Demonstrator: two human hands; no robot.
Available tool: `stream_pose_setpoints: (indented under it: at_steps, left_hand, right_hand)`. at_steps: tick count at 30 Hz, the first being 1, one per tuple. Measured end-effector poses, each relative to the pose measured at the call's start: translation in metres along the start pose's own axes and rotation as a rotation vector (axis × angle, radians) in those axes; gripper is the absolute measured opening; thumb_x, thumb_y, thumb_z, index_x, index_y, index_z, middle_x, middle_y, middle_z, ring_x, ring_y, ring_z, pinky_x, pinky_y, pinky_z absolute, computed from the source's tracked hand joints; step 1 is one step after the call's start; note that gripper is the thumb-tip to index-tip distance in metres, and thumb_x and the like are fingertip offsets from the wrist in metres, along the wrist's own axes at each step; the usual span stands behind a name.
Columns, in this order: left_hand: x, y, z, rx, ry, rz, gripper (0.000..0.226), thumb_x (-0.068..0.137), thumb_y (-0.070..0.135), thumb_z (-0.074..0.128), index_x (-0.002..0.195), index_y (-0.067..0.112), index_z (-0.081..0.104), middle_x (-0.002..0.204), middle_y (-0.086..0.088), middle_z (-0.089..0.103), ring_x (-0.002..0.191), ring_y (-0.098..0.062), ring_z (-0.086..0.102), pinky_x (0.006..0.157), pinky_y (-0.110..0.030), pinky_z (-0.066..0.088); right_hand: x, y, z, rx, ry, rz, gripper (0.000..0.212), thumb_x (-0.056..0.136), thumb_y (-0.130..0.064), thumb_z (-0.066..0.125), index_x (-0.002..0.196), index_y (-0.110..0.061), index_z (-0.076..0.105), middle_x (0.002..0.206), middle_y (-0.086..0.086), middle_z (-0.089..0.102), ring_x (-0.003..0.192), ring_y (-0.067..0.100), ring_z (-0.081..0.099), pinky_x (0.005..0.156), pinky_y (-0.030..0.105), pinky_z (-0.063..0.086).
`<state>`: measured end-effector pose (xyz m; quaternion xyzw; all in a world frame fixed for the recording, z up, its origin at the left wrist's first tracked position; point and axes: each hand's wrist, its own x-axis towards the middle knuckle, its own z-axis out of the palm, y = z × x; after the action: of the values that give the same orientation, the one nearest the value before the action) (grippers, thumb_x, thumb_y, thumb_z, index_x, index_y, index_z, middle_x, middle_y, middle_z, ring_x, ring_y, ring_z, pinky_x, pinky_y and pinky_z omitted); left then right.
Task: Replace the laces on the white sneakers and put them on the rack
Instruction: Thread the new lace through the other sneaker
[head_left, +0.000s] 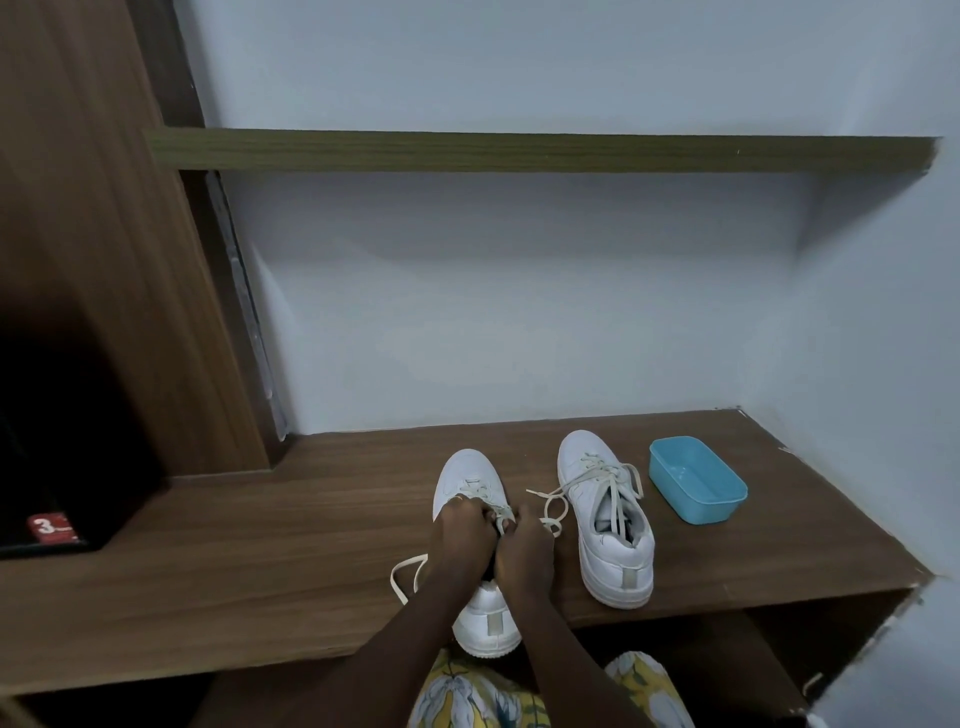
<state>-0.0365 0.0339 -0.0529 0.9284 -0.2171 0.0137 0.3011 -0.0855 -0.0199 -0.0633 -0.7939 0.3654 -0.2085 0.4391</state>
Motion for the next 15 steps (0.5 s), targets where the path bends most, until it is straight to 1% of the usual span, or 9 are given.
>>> stream_pose_setpoints:
  at_steps: [2, 4, 6, 7, 9, 10, 13, 14, 15]
  left_hand:
    - [0.003, 0.005, 0.0, -0.011, -0.028, -0.04, 0.029, 0.091, 0.015, 0.047, 0.107, 0.008, 0.069, 0.109, -0.008, 0.067, 0.101, -0.02, 0.061, 0.081, -0.024, 0.044]
    - [0.004, 0.009, 0.001, -0.032, -0.041, -0.087, 0.028, 0.089, 0.016, 0.049, 0.104, 0.008, 0.071, 0.105, -0.007, 0.069, 0.098, -0.02, 0.063, 0.08, -0.025, 0.046]
    - [0.004, 0.01, 0.004, -0.066, -0.038, -0.146, 0.026, 0.088, 0.016, 0.049, 0.1, 0.008, 0.071, 0.1, -0.007, 0.07, 0.094, -0.02, 0.063, 0.077, -0.027, 0.047]
    - [0.003, 0.01, 0.006, -0.086, -0.029, -0.169, 0.025, 0.088, 0.017, 0.049, 0.099, 0.008, 0.071, 0.098, -0.007, 0.071, 0.092, -0.02, 0.064, 0.074, -0.026, 0.047]
    - [0.0, 0.009, 0.01, -0.121, -0.003, -0.2, 0.023, 0.089, 0.018, 0.05, 0.098, 0.01, 0.07, 0.097, -0.006, 0.071, 0.091, -0.02, 0.064, 0.069, -0.024, 0.043]
    - [-0.002, 0.01, 0.011, -0.131, 0.01, -0.203, 0.023, 0.09, 0.018, 0.051, 0.098, 0.011, 0.07, 0.096, -0.006, 0.071, 0.09, -0.02, 0.064, 0.068, -0.024, 0.042]
    - [-0.001, 0.008, 0.013, -0.146, 0.039, -0.168, 0.021, 0.089, 0.015, 0.05, 0.096, 0.01, 0.069, 0.095, -0.006, 0.07, 0.089, -0.02, 0.063, 0.075, -0.029, 0.047]
    - [-0.001, 0.007, 0.013, -0.148, 0.049, -0.153, 0.02, 0.088, 0.014, 0.05, 0.095, 0.009, 0.069, 0.095, -0.006, 0.07, 0.088, -0.02, 0.063, 0.076, -0.03, 0.047]
    - [-0.001, 0.007, 0.014, -0.144, 0.059, -0.137, 0.02, 0.089, 0.013, 0.05, 0.095, 0.009, 0.068, 0.095, -0.007, 0.069, 0.088, -0.021, 0.062, 0.076, -0.03, 0.045]
  right_hand:
    - [0.0, 0.001, 0.0, 0.023, 0.0, -0.005, 0.023, 0.092, -0.009, 0.044, 0.109, -0.012, 0.06, 0.104, 0.009, 0.067, 0.099, 0.027, 0.061, 0.077, 0.033, 0.046]
    - [0.001, 0.002, 0.002, 0.045, 0.004, -0.006, 0.023, 0.091, -0.009, 0.044, 0.106, -0.015, 0.06, 0.1, 0.007, 0.068, 0.095, 0.025, 0.063, 0.079, 0.035, 0.05]
    - [0.001, 0.004, 0.003, 0.059, 0.016, -0.015, 0.017, 0.092, -0.008, 0.044, 0.096, -0.016, 0.059, 0.093, 0.005, 0.068, 0.09, 0.023, 0.063, 0.079, 0.038, 0.051]
    - [0.002, 0.005, 0.003, 0.073, 0.023, -0.017, 0.017, 0.092, -0.008, 0.044, 0.093, -0.015, 0.06, 0.091, 0.004, 0.068, 0.086, 0.022, 0.063, 0.078, 0.037, 0.051]
    - [0.001, 0.007, 0.003, 0.105, 0.044, -0.015, 0.02, 0.093, -0.006, 0.044, 0.096, -0.01, 0.063, 0.092, 0.006, 0.067, 0.083, 0.02, 0.059, 0.076, 0.032, 0.046]
    - [0.0, 0.007, 0.002, 0.109, 0.052, -0.012, 0.021, 0.093, -0.005, 0.044, 0.1, -0.008, 0.064, 0.095, 0.007, 0.068, 0.085, 0.02, 0.059, 0.076, 0.03, 0.044]
    - [0.002, 0.009, 0.005, 0.101, 0.037, -0.004, 0.023, 0.095, -0.007, 0.045, 0.106, -0.006, 0.064, 0.102, 0.009, 0.068, 0.096, 0.024, 0.062, 0.081, 0.03, 0.044]
    - [0.004, 0.009, 0.005, 0.108, 0.022, 0.005, 0.023, 0.096, -0.009, 0.045, 0.106, -0.006, 0.065, 0.102, 0.009, 0.068, 0.097, 0.024, 0.061, 0.081, 0.031, 0.044]
    - [0.004, 0.008, 0.004, 0.127, 0.0, 0.021, 0.022, 0.097, -0.012, 0.044, 0.101, -0.005, 0.065, 0.1, 0.01, 0.068, 0.095, 0.024, 0.06, 0.079, 0.03, 0.042]
